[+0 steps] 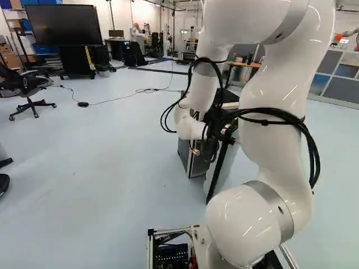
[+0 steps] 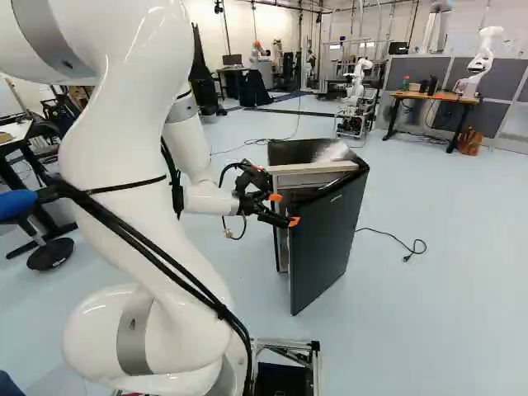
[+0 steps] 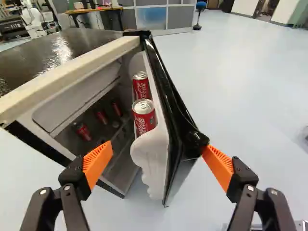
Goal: Grab a drink from the fridge
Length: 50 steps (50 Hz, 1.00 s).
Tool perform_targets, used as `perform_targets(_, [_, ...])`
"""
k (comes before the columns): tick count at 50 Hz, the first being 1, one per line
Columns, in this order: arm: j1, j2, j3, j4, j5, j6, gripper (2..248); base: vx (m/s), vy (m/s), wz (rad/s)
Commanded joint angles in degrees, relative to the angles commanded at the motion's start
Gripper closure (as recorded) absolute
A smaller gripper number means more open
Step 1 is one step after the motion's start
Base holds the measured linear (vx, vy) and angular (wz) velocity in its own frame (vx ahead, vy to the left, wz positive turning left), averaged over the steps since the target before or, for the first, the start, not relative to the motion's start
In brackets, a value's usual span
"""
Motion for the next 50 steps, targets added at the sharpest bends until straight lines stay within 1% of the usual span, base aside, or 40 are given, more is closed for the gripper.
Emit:
perform_targets(7, [-0.1,1.4,2.0,1.3,0.0,0.0,3,0.000,0.000,0.000])
perform_targets(19, [-0.3,3.4,5.0,1.6,0.0,0.0,3,0.000,0.000,0.000])
perform_targets(42, [-0.3,3.9,5.5,1.6,0.0,0.0,3,0.000,0.000,0.000])
perform_targets(50, [-0.3,5.4,6.0,1.6,0.0,0.0,3,0.000,0.000,0.000])
